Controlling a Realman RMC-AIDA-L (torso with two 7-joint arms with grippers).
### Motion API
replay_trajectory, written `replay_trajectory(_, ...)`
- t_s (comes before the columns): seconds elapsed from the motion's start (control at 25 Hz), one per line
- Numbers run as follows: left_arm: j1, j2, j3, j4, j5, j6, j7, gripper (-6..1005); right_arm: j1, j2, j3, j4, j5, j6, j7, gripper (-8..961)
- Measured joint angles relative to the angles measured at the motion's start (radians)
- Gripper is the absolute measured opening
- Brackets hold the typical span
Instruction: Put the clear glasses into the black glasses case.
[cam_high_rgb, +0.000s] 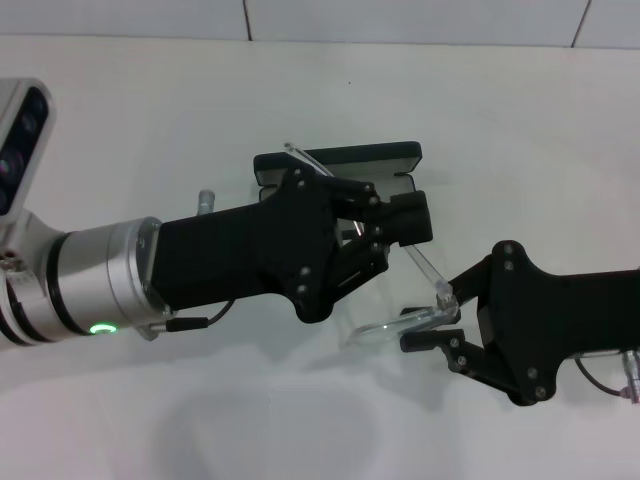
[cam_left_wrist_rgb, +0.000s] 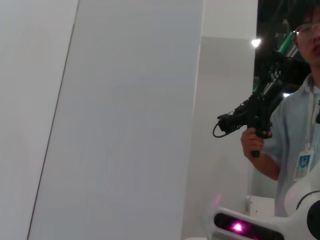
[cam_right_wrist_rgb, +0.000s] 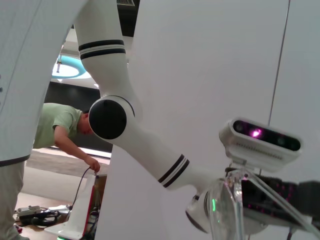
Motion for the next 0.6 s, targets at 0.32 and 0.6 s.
replay_trajectory(0.32, -0.003, -0.001, 0.017, -0.032, -0.005, 0.000, 0.000, 75, -0.003, 0.000, -0.011, -0.001, 0.042, -0.013, -0.042, 62)
replay_trajectory(0.6, -0.006, -0.003, 0.053, -0.036, -0.011, 0.000, -0.005, 75, -0.002, 0.000, -0.012, -0.001, 0.047, -0.014, -0.047, 62)
